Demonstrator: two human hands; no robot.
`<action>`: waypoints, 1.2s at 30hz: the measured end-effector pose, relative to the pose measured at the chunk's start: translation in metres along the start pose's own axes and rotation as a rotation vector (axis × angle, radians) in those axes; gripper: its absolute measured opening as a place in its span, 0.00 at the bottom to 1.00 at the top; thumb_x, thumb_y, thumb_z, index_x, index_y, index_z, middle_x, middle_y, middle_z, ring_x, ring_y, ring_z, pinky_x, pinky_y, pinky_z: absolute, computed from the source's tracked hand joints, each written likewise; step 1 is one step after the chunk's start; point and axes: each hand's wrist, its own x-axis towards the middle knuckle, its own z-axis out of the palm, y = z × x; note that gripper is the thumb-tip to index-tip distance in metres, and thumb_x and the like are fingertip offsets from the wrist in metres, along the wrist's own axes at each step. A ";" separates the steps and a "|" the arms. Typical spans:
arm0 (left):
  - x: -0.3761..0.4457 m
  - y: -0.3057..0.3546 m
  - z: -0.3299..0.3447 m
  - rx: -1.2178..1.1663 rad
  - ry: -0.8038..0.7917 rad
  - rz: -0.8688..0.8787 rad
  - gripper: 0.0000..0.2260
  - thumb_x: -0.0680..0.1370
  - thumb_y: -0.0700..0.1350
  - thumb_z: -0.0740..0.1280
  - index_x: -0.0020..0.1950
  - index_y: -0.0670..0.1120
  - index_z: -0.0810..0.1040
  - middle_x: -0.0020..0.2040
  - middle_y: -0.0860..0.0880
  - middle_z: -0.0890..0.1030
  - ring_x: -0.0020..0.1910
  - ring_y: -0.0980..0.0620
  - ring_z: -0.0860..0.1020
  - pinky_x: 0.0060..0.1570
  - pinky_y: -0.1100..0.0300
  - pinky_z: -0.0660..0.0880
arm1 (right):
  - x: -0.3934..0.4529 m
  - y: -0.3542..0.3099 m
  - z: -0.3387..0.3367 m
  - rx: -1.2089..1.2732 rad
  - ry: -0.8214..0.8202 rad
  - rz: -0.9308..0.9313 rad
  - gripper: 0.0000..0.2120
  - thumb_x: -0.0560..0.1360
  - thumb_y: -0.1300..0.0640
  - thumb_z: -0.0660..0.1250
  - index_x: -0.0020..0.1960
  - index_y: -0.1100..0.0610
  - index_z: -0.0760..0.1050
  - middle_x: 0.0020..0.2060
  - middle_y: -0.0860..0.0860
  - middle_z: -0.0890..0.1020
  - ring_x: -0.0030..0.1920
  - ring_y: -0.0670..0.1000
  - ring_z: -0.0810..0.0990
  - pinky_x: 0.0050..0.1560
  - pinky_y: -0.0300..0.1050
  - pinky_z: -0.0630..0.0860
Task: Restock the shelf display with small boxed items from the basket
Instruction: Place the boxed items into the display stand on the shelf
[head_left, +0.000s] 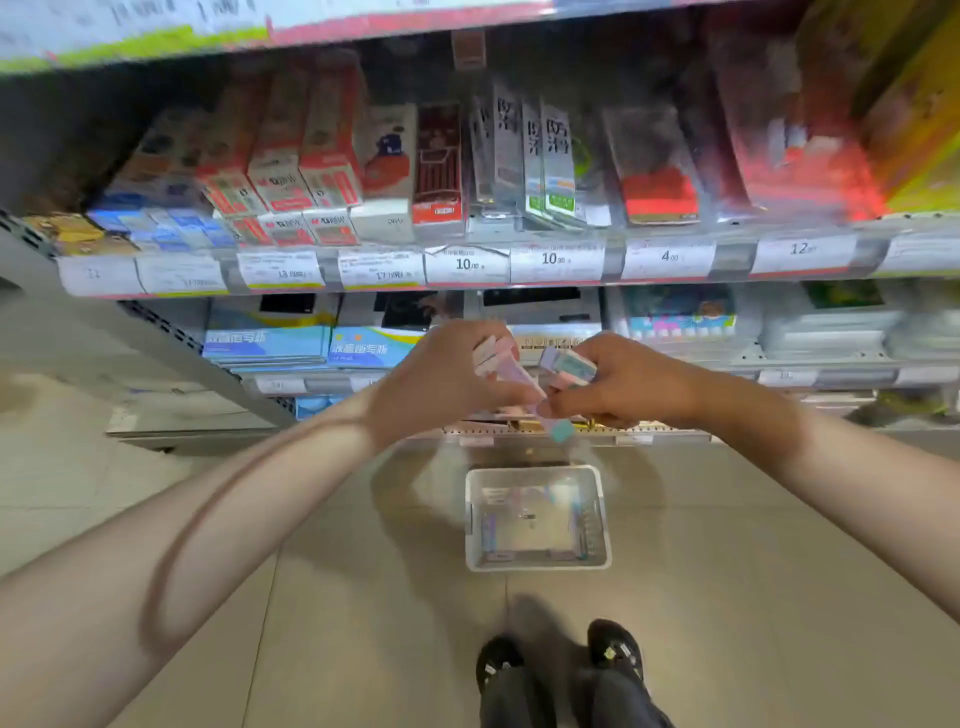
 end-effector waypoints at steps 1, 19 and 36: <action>-0.004 0.018 -0.018 0.003 -0.017 0.006 0.16 0.66 0.49 0.77 0.42 0.39 0.77 0.39 0.39 0.79 0.35 0.51 0.71 0.35 0.59 0.66 | -0.013 -0.021 -0.009 -0.021 -0.008 -0.018 0.12 0.68 0.59 0.72 0.30 0.57 0.72 0.18 0.46 0.70 0.18 0.45 0.65 0.20 0.34 0.62; -0.088 0.223 -0.213 0.014 -0.089 0.062 0.07 0.72 0.40 0.71 0.41 0.37 0.75 0.29 0.46 0.72 0.21 0.57 0.66 0.23 0.66 0.61 | -0.157 -0.263 -0.108 -0.132 0.394 -0.359 0.15 0.70 0.55 0.71 0.29 0.57 0.70 0.18 0.46 0.71 0.18 0.42 0.64 0.20 0.32 0.60; -0.093 0.290 -0.229 -0.235 0.067 0.224 0.10 0.71 0.36 0.70 0.34 0.43 0.72 0.25 0.50 0.68 0.19 0.55 0.61 0.21 0.68 0.58 | -0.201 -0.315 -0.117 -0.048 0.609 -0.621 0.11 0.70 0.60 0.71 0.51 0.58 0.79 0.32 0.47 0.76 0.33 0.44 0.72 0.34 0.36 0.67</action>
